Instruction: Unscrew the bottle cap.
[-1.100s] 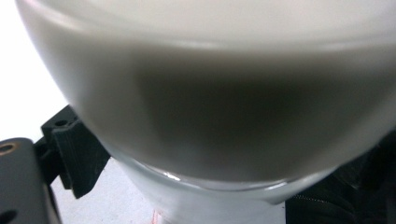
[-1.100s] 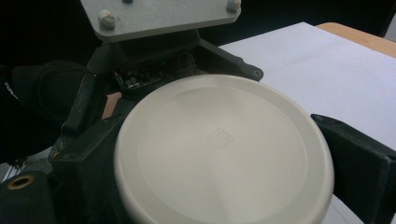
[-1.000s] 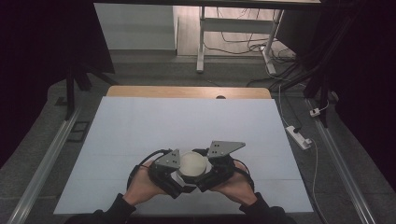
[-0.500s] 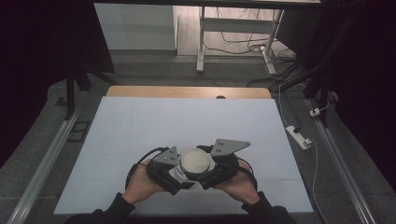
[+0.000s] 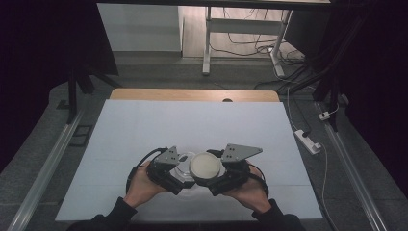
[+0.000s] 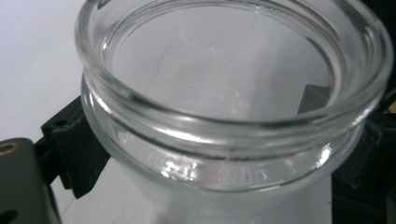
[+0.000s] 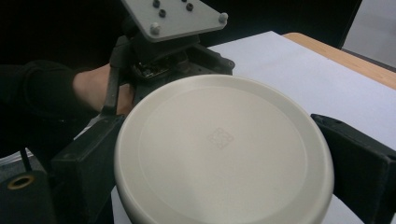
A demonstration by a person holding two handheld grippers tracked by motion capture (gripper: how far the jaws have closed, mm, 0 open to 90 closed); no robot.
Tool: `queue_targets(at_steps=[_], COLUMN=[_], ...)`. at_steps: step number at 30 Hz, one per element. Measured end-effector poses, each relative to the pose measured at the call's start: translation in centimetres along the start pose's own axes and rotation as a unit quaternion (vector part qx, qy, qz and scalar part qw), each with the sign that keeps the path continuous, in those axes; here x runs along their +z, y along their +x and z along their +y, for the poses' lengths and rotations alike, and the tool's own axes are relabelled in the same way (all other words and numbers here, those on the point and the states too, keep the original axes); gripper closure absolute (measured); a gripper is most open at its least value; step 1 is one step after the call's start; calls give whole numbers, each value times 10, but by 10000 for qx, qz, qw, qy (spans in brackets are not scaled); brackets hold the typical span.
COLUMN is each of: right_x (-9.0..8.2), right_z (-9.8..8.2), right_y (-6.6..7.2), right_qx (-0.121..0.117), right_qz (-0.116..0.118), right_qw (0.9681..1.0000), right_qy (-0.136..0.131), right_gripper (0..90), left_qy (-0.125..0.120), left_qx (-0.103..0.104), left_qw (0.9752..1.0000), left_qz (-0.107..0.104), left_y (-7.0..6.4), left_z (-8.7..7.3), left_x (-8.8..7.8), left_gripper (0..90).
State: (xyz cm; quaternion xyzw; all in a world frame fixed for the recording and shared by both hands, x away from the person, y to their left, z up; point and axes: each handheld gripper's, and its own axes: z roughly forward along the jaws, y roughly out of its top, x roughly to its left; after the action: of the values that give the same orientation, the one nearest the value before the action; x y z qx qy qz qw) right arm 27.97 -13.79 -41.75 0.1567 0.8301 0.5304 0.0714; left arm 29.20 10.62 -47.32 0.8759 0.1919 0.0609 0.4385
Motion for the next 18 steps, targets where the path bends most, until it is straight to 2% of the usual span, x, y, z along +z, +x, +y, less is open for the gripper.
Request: queue_targets(at_steps=[9,18], right_x=[-3,-6], right_z=[-5,-15], right_y=[4,6], right_qx=[-2,19], right_qz=[-42,-54], right_qw=[10000,9999], right_qy=[75,159], right_gripper=[77,76], left_qy=[-10,-34], left_qx=[-148,-279], left_qw=[9996,9987], left_qz=[252,416], left_y=[10,19], left_z=[-2,-3], left_x=[-6,-10], left_gripper=[75,75])
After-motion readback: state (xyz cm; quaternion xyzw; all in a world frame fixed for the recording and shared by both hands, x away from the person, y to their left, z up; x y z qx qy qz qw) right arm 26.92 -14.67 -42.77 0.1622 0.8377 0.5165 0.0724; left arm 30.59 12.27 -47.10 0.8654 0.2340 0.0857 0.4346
